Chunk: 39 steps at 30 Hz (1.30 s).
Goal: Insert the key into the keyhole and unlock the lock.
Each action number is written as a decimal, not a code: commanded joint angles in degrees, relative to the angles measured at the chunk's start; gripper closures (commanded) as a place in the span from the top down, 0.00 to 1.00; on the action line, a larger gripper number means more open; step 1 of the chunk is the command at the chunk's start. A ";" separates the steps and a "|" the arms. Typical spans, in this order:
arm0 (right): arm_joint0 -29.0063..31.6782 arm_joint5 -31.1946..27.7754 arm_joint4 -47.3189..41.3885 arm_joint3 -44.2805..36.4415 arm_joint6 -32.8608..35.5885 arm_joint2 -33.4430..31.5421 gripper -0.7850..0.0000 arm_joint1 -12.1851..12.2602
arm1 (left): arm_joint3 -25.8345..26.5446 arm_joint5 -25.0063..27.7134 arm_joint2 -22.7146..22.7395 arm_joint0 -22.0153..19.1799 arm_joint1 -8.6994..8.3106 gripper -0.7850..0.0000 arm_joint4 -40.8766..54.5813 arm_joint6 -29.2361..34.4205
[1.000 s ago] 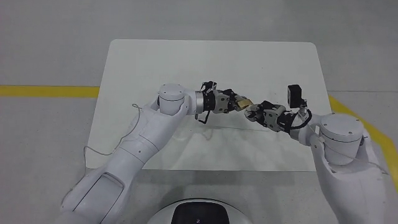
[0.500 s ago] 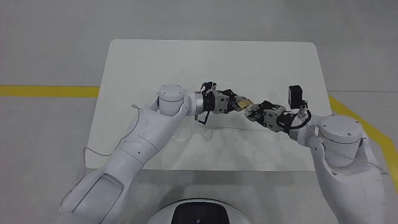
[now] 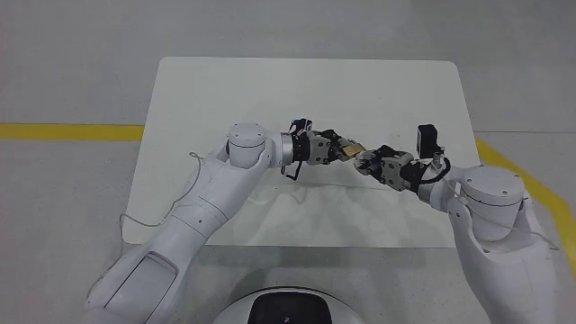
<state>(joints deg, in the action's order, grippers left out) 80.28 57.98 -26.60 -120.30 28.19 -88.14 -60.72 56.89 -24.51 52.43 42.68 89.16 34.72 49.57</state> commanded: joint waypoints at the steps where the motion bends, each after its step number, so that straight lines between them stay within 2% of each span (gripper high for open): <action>1: 0.02 -0.04 -0.26 -0.14 -0.15 -0.03 0.00 0.07 | -0.01 -0.01 -0.01 -0.01 -0.02 0.00 0.02 -0.01; 6: 0.28 -0.23 -0.85 -0.59 -0.58 -0.16 0.07 0.28 | -0.02 0.01 -0.05 -0.03 -0.08 0.00 0.09 -0.01; 12: 0.50 -0.43 -1.29 -0.91 -0.92 -0.16 0.05 0.56 | -0.05 -0.12 -0.14 -0.06 -0.13 0.00 0.30 0.04; 19: 0.58 -0.56 -1.87 -1.04 -1.27 -0.08 0.10 0.86 | -0.23 -0.21 -0.21 -0.09 -0.20 0.00 0.46 0.04; 24: 0.62 -0.54 -2.14 -1.33 -1.63 0.09 0.20 1.09 | -0.23 -0.24 -0.22 -0.13 -0.26 0.00 0.55 0.05; 39: 0.55 -0.46 -3.45 -1.31 -2.30 0.22 0.18 1.67 | -0.17 -0.36 -0.22 -0.26 -0.43 0.00 0.71 -0.27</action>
<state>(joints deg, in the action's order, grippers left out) 80.81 57.53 -29.96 -121.61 25.94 -87.88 -59.08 56.72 -24.87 52.23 42.44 88.73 35.43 49.35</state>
